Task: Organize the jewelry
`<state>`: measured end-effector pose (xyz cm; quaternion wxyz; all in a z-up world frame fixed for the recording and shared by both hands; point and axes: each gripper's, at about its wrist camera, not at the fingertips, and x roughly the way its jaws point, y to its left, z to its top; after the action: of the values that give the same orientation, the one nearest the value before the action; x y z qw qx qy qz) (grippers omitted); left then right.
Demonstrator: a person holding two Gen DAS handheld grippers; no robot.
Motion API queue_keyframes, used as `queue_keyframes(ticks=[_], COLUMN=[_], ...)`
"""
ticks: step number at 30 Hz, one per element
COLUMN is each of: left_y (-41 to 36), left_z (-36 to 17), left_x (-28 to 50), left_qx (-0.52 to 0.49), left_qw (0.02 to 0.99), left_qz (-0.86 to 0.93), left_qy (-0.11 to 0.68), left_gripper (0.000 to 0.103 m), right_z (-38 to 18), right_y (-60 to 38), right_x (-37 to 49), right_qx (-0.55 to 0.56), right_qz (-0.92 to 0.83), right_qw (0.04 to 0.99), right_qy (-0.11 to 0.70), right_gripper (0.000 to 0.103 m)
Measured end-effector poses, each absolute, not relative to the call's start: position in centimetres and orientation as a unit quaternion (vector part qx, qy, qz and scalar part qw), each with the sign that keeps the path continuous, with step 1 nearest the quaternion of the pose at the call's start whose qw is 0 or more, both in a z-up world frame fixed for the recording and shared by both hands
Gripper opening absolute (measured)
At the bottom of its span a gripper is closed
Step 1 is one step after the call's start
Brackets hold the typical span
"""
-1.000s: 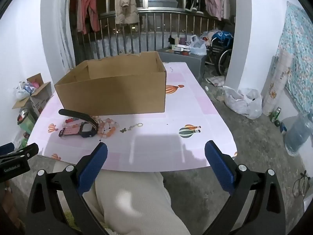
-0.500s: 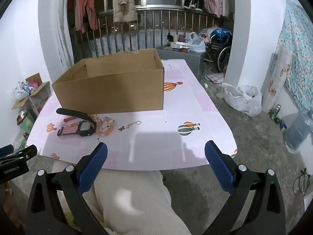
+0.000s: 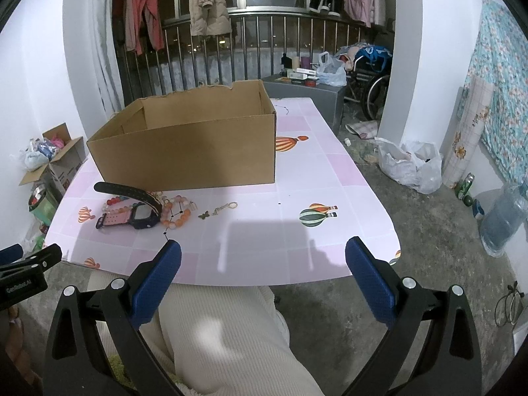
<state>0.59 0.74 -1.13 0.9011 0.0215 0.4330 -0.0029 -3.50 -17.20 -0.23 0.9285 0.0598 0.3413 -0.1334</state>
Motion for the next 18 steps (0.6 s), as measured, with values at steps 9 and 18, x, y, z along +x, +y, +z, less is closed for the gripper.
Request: queue_keyframes(ticks=[9, 18], left_y=[0.75, 0.64], left_z=[-1.1, -1.0], left_x=[0.6, 0.73], left_qx=[0.021, 0.022], left_qw=[0.901, 0.901], left_qz=[-0.003, -0.008], left_qy=[0.433, 0.433], left_gripper=[0.095, 0.095], right_z=[-0.2, -0.27], right_y=[-17.21, -17.23], right_x=[-3.45, -3.45], right_qx=[0.061, 0.061], right_qz=[-0.134, -0.134], right_qw=[0.928, 0.928], right_qy=[0.342, 0.343], right_gripper=[0.097, 0.097])
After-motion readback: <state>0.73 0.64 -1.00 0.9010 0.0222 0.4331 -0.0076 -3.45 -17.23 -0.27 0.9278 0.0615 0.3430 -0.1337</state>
